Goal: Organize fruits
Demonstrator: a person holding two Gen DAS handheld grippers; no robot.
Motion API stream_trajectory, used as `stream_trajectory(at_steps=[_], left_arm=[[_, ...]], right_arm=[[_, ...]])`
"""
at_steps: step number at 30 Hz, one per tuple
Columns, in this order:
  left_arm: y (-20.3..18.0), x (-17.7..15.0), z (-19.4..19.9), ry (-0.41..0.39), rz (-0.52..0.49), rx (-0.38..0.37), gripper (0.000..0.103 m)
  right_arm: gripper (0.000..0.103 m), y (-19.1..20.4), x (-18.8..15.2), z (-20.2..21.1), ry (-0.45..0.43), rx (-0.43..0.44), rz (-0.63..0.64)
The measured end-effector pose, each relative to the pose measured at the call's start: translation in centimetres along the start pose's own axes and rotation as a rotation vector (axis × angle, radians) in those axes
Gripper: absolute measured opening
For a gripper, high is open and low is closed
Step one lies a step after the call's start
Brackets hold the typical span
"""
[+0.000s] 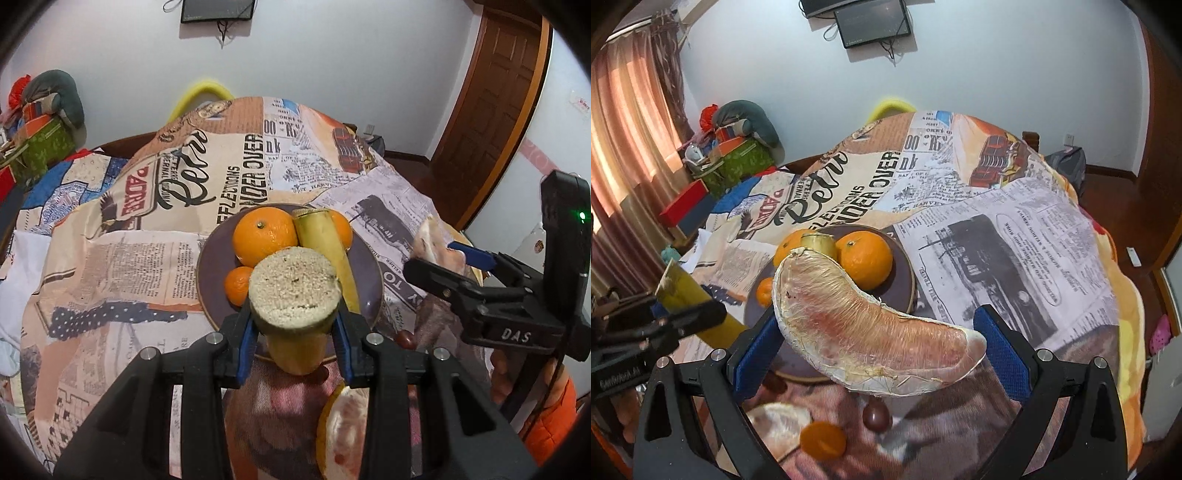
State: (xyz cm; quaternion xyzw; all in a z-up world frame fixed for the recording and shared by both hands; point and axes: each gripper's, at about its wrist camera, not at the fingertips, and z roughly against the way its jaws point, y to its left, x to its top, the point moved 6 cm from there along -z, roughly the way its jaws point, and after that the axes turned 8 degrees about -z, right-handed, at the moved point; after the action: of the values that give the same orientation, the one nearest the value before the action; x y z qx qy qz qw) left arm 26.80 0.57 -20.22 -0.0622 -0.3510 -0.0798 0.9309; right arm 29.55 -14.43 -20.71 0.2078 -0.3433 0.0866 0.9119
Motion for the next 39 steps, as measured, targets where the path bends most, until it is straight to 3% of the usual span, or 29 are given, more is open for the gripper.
stream_trajectory(at_steps=[19, 27, 31, 39], left_arm=[[2.0, 1.9, -3.9, 0.011, 0.025, 0.005, 0.036], [2.3, 2.7, -4.8, 0.007, 0.026, -0.001, 0.036], [2.3, 3.0, -5.0, 0.003, -0.001, 0.036, 0.037], [3.2, 3.8, -5.8, 0.029, -0.008, 0.034, 0.048]], right_arm=[[0.101, 1.3, 1.5, -4.8, 0.078, 0.064, -0.013], [0.102, 0.2, 1.3, -5.8, 0.119, 0.097, -0.080], [0.102, 0.3, 1.2, -5.8, 0.129, 0.085, -0.063], [0.102, 0.3, 1.0, -5.7, 0.135, 0.072, -0.008]])
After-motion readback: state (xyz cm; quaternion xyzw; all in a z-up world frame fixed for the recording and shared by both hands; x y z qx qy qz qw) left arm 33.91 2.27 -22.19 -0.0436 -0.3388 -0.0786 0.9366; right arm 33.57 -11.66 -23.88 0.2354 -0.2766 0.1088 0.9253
